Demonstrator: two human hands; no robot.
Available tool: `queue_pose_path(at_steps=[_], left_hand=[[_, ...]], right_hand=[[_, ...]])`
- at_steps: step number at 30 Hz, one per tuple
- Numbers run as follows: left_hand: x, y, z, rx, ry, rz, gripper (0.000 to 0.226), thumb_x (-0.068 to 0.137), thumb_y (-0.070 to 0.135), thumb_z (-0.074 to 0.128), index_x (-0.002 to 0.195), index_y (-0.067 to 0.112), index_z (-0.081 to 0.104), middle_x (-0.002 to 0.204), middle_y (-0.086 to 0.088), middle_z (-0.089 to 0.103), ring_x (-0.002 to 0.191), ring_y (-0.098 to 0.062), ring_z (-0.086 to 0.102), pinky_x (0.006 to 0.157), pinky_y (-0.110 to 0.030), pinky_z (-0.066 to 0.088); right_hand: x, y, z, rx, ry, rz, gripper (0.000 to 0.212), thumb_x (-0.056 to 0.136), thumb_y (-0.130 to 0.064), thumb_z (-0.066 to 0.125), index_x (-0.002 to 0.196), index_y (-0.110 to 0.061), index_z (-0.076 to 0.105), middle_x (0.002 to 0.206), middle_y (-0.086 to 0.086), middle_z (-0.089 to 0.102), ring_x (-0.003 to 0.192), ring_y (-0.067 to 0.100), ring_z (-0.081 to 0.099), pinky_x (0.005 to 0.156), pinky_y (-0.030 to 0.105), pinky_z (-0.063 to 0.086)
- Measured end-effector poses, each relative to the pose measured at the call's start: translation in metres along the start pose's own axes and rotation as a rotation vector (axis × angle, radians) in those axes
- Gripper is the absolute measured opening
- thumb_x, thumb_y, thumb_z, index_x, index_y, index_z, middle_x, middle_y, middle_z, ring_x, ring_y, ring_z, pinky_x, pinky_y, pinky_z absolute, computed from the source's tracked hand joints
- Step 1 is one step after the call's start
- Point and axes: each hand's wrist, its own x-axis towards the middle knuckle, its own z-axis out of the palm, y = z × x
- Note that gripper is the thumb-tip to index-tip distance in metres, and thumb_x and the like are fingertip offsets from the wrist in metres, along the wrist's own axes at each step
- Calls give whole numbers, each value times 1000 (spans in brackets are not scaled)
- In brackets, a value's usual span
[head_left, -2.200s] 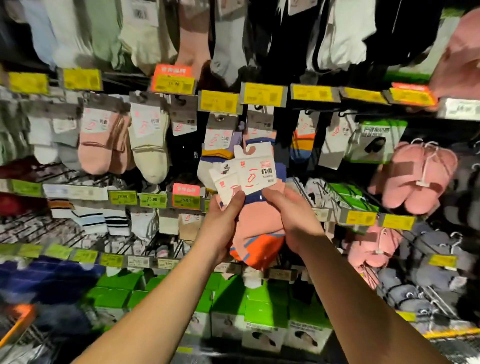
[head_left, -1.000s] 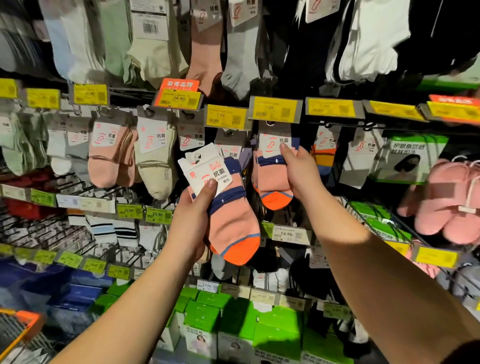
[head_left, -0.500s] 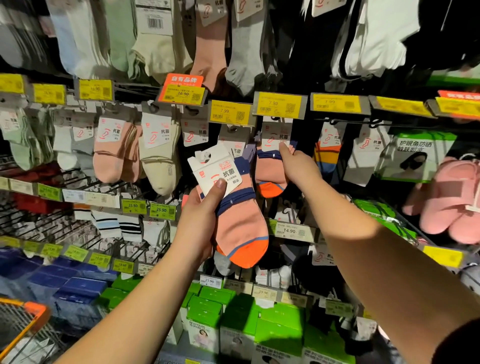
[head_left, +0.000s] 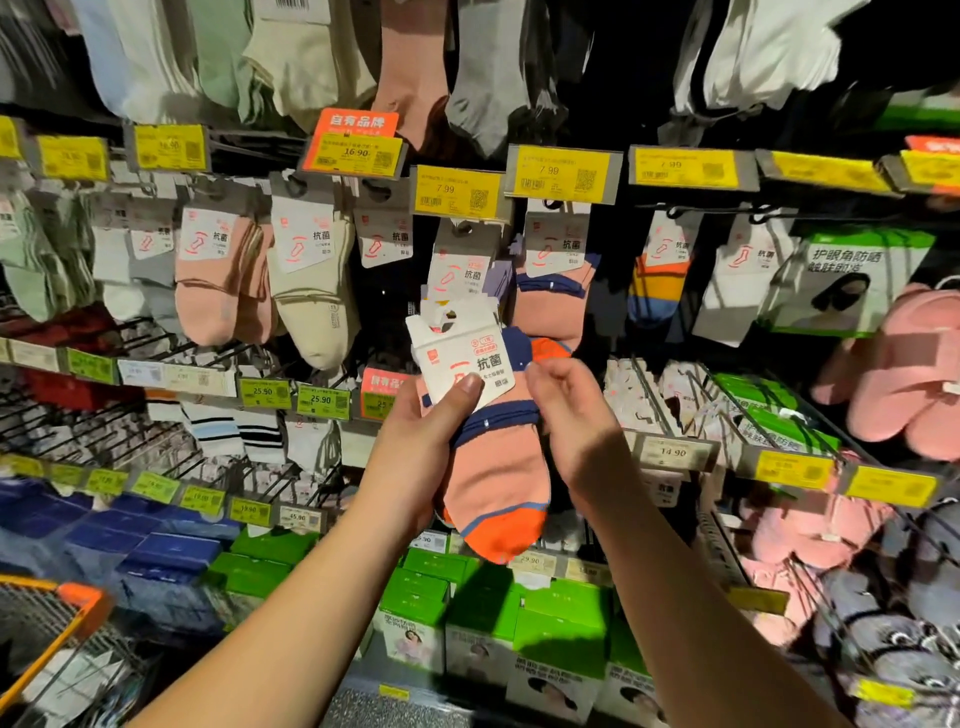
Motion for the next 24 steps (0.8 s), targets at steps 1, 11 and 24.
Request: queue_pose_path(at_steps=[1, 11, 24], left_hand=[[-1, -1, 1, 20, -2, 2, 40, 83, 34, 78, 117, 20, 62, 104, 3, 77, 99, -19, 73, 89, -40, 56], [-11, 2, 9, 440, 84, 51, 63, 88, 68, 35, 130, 24, 52, 104, 21, 62, 102, -11, 59, 75, -18, 41], [-3, -10, -3, 194, 176, 11, 13, 100, 38, 55, 107, 30, 62, 90, 20, 71, 82, 4, 69, 66, -12, 51]], right_hand=[[-4, 1, 1, 13, -14, 3, 33, 86, -49, 67, 99, -19, 60, 88, -8, 69, 84, 10, 65, 79, 26, 51], [-12, -2, -2, 232, -91, 146, 21, 99, -11, 58, 118, -10, 66, 109, 8, 76, 103, 24, 72, 85, 32, 58], [-8, 7, -11, 413, -47, 243, 23, 103, -10, 46, 119, -11, 63, 109, 13, 75, 98, 28, 73, 75, 33, 60]])
